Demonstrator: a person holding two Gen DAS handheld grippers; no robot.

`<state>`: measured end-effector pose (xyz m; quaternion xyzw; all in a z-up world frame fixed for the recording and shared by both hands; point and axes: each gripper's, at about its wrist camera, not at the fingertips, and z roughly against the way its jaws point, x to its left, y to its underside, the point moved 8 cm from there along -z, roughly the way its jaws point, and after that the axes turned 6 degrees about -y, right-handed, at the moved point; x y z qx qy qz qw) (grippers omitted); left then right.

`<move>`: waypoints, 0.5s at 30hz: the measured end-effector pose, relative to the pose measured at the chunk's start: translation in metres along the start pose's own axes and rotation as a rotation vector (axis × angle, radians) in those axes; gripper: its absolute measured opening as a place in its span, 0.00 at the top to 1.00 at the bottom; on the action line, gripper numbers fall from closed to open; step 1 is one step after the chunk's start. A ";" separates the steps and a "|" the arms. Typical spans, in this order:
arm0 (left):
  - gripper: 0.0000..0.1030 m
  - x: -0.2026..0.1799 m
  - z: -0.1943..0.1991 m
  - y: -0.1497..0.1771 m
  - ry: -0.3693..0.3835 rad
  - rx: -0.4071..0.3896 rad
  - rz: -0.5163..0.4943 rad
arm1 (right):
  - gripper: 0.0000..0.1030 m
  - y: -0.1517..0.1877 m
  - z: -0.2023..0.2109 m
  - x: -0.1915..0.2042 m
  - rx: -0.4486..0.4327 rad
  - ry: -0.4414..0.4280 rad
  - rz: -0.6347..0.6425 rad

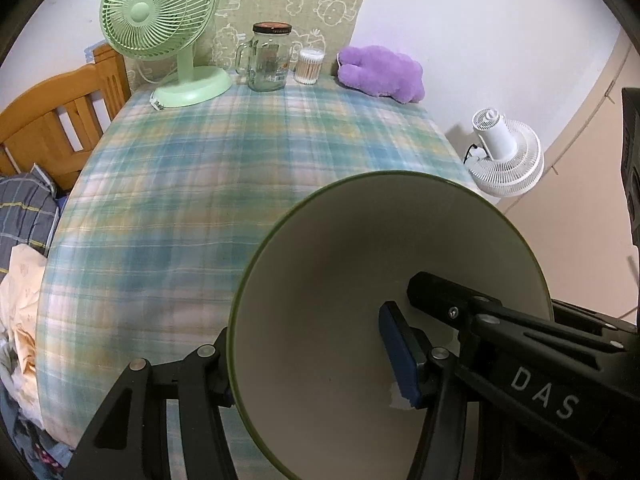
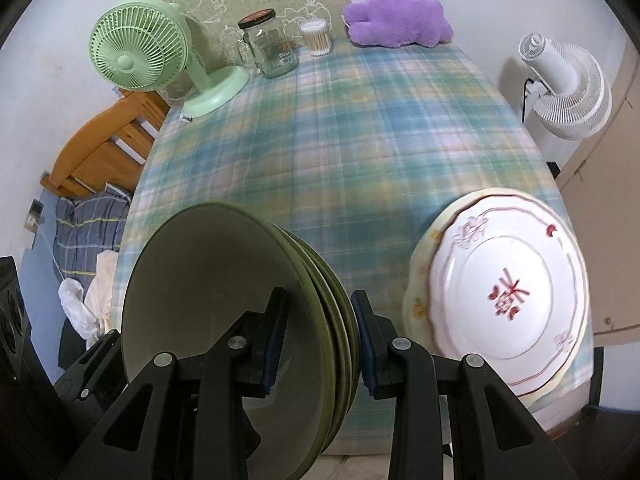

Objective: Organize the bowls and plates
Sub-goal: 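Lift the bowl stack with both tools and carry it over the patterned plates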

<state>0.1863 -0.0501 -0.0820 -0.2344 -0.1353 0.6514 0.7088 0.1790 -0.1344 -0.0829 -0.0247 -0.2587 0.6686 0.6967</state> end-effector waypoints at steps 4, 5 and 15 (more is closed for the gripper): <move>0.43 -0.017 0.002 -0.002 -0.014 -0.009 0.009 | 0.66 -0.004 0.010 -0.016 -0.001 -0.014 0.015; 0.43 -0.022 0.002 -0.002 -0.017 -0.011 0.010 | 0.66 -0.005 0.012 -0.020 -0.001 -0.017 0.016; 0.43 -0.071 -0.001 -0.007 -0.032 -0.012 0.007 | 0.66 -0.012 0.030 -0.063 0.002 -0.033 0.015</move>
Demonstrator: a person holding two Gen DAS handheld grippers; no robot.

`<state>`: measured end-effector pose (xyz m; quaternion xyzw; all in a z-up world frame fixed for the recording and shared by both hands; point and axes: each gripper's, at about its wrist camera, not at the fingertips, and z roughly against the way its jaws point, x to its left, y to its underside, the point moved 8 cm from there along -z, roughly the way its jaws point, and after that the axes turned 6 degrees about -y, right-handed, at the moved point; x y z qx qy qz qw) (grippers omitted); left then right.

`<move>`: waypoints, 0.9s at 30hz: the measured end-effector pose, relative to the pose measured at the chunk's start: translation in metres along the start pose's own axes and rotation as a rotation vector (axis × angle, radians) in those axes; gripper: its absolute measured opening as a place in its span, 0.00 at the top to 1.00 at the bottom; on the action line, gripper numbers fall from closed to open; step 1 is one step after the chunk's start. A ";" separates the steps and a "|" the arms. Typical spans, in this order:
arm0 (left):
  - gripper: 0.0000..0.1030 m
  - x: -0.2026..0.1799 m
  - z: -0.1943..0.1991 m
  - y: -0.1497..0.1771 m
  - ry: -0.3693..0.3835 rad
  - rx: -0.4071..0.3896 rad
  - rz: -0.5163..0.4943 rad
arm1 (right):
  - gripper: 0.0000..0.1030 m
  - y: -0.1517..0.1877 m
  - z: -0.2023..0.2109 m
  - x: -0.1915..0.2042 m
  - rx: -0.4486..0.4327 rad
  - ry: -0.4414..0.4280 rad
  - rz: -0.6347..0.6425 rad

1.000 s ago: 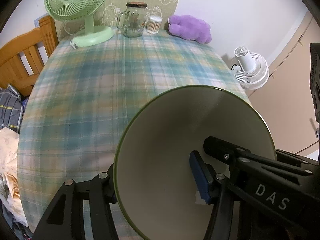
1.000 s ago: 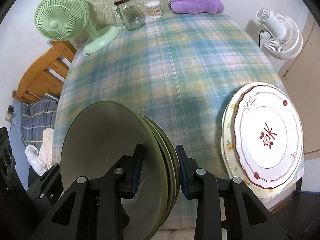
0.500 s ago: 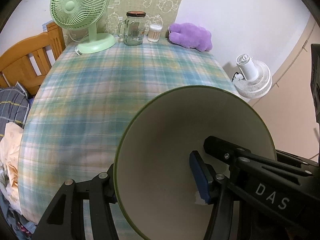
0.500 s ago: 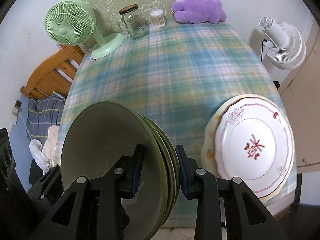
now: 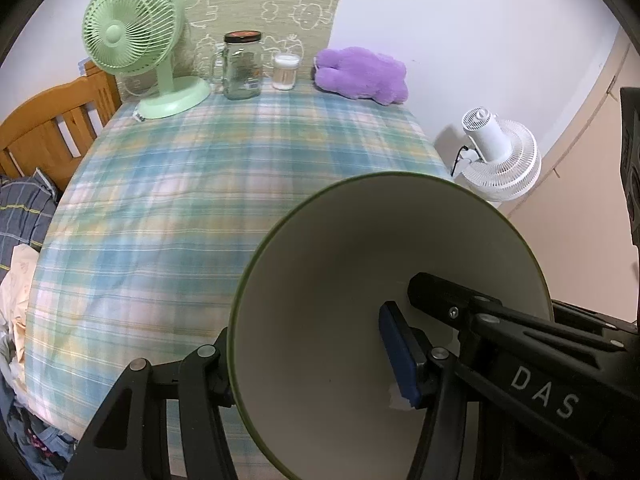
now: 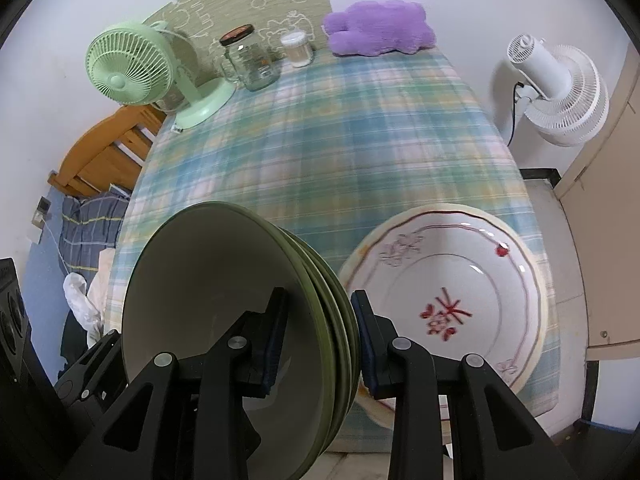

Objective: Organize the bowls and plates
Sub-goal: 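Lift the bowl stack with both tools and carry it over the patterned plates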

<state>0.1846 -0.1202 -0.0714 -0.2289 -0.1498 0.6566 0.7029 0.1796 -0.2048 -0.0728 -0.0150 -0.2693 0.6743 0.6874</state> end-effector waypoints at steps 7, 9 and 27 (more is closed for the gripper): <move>0.43 -0.033 -0.008 0.002 0.011 0.011 -0.002 | 0.66 -0.001 0.011 -0.034 0.006 0.007 -0.013; 0.43 -0.043 -0.012 0.004 0.018 0.017 0.003 | 0.66 -0.001 0.013 -0.044 0.012 0.013 -0.014; 0.44 -0.101 -0.050 0.018 0.033 0.105 0.033 | 0.66 0.003 0.007 -0.113 0.084 0.063 -0.010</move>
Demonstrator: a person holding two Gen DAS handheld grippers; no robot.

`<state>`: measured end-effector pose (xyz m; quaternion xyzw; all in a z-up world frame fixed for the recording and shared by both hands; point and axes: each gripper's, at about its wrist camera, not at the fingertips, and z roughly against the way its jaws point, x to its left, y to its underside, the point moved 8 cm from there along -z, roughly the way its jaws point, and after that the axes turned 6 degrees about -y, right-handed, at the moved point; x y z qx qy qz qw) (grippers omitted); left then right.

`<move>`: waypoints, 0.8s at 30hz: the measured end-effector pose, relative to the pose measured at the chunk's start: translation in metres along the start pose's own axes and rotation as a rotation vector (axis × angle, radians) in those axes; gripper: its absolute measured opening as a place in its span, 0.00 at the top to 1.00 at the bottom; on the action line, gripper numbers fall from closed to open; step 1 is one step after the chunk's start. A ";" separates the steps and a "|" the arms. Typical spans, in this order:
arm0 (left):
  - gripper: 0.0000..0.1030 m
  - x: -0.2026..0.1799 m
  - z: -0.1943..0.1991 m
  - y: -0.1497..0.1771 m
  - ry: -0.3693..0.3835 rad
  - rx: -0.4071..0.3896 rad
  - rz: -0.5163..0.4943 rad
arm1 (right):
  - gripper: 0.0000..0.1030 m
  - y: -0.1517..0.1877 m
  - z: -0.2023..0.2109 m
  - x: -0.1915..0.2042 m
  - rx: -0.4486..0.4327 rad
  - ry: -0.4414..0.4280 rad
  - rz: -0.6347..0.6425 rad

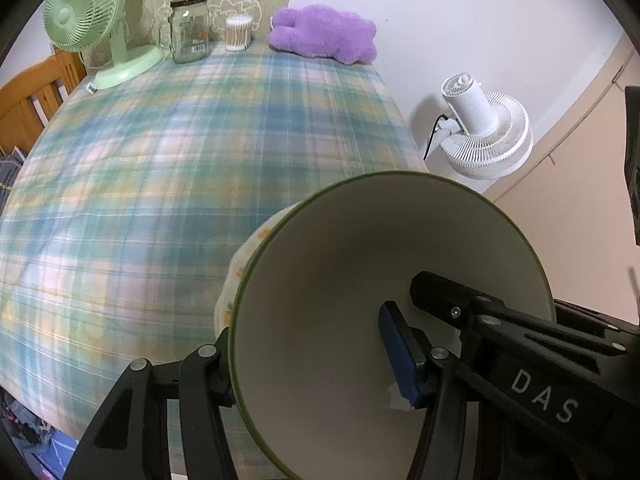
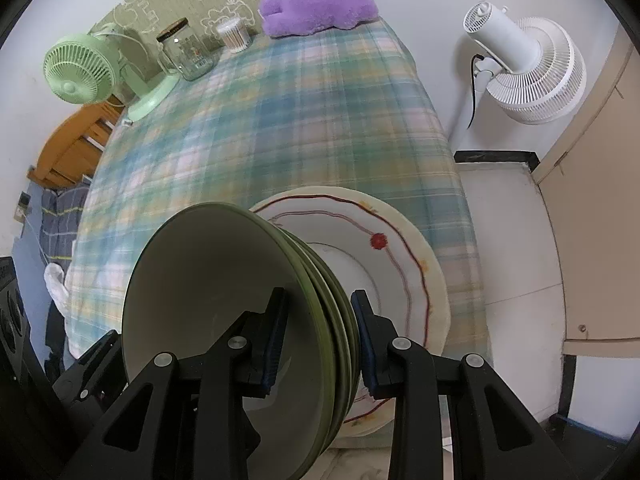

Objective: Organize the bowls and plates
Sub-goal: 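Lift the bowl stack with both tools and carry it over the patterned plates, then lower the bowl stack onto the plate stack and open both tools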

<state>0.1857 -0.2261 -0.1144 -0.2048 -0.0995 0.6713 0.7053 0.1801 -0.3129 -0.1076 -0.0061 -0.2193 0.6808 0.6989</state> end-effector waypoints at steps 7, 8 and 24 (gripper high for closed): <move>0.44 -0.008 -0.014 -0.003 -0.027 0.022 -0.006 | 0.66 -0.004 -0.011 -0.016 0.031 0.012 0.000; 0.45 -0.008 -0.015 -0.003 -0.034 0.022 -0.007 | 0.66 -0.005 -0.012 -0.017 0.028 0.008 0.003; 0.42 -0.018 -0.017 -0.007 -0.166 -0.007 -0.093 | 0.59 -0.006 -0.020 -0.027 0.017 -0.068 -0.028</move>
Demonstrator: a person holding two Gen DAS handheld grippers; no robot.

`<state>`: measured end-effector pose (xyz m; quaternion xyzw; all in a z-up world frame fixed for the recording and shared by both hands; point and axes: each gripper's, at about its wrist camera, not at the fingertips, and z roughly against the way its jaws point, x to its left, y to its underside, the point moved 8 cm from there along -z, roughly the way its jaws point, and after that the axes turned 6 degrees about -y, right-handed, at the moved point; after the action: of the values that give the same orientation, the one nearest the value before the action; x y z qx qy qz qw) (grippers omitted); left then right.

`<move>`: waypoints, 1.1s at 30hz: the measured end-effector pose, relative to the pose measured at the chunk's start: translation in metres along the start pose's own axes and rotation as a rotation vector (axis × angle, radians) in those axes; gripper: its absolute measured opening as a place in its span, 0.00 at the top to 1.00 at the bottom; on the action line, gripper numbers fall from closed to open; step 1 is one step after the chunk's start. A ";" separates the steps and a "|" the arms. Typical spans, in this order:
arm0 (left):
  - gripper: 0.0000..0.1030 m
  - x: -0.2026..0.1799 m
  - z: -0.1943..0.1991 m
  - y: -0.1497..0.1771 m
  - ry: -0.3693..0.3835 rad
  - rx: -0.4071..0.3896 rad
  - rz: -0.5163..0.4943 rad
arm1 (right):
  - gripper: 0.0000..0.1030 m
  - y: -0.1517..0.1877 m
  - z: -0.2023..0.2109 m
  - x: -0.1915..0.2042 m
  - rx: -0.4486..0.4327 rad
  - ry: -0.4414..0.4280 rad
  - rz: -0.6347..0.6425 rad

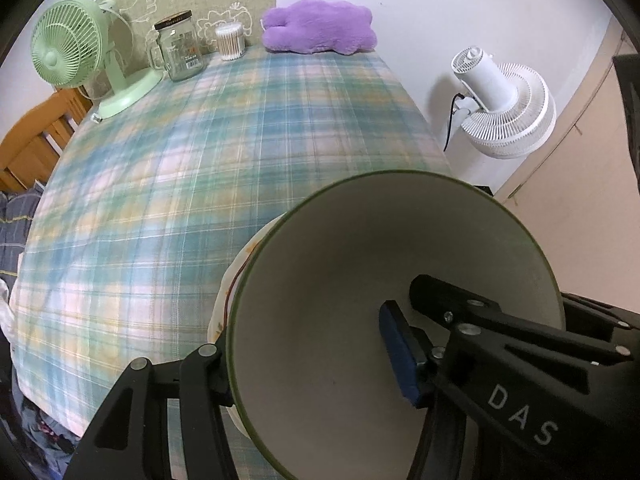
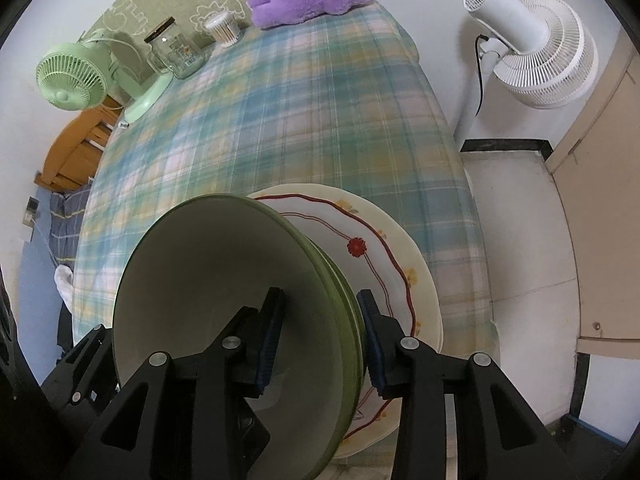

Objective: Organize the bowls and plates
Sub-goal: 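Lower the bowl stack onto the plate stack and open both tools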

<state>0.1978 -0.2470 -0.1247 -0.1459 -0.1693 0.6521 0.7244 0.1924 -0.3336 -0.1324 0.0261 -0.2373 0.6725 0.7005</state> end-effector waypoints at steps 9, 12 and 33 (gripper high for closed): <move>0.25 0.006 0.004 0.006 -0.025 0.019 -0.013 | 0.43 0.010 0.008 -0.012 -0.028 0.004 -0.053; 0.23 0.008 0.012 0.006 -0.007 0.005 -0.022 | 0.43 0.011 0.015 -0.007 -0.035 0.025 -0.037; 0.16 0.152 0.094 -0.008 0.044 -0.354 -0.061 | 0.42 0.022 0.081 0.119 -0.415 0.258 -0.022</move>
<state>0.1777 -0.0978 -0.0279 -0.2803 -0.2699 0.5866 0.7102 0.1449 -0.2493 -0.0236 -0.2017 -0.2786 0.5994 0.7228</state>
